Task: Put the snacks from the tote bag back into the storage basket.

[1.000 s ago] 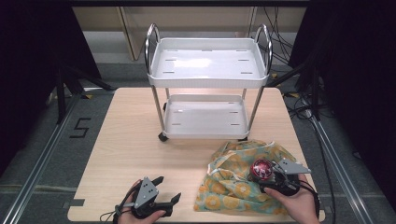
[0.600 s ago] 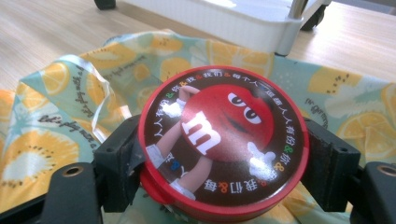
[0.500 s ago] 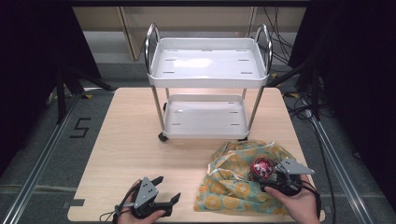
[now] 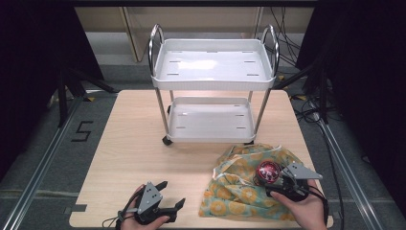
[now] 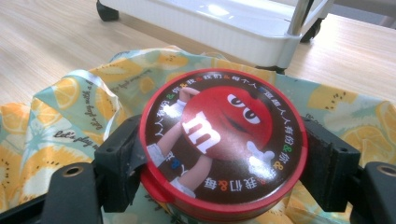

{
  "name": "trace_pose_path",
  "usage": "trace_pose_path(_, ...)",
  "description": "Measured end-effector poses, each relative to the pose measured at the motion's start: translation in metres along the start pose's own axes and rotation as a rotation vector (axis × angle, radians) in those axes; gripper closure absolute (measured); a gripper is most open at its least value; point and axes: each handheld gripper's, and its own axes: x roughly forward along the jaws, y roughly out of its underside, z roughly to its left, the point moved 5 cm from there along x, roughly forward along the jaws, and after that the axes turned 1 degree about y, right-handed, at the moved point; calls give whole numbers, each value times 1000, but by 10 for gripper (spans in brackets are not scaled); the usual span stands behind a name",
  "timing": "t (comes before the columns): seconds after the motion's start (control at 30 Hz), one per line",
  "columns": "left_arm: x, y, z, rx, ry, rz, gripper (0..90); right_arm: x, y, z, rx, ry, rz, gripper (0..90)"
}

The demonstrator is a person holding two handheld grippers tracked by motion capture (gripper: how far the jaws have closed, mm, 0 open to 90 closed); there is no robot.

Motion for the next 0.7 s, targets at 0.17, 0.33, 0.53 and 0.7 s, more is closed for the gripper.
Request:
trace_pose_path(0.17,0,0,0,0,1,-1,181,-3,-1,-2,-15,9,-1,262)
trace_pose_path(0.33,1,1,-1,-27,0,-3,181,-6,-5,1,22,18,-11,262)
trace_pose_path(0.53,0,0,-1,3,-1,1,182,-6,-8,2,24,27,-26,262)
trace_pose_path(0.7,1,1,-2,-22,-4,1,181,-5,-13,0,6,22,-51,263)
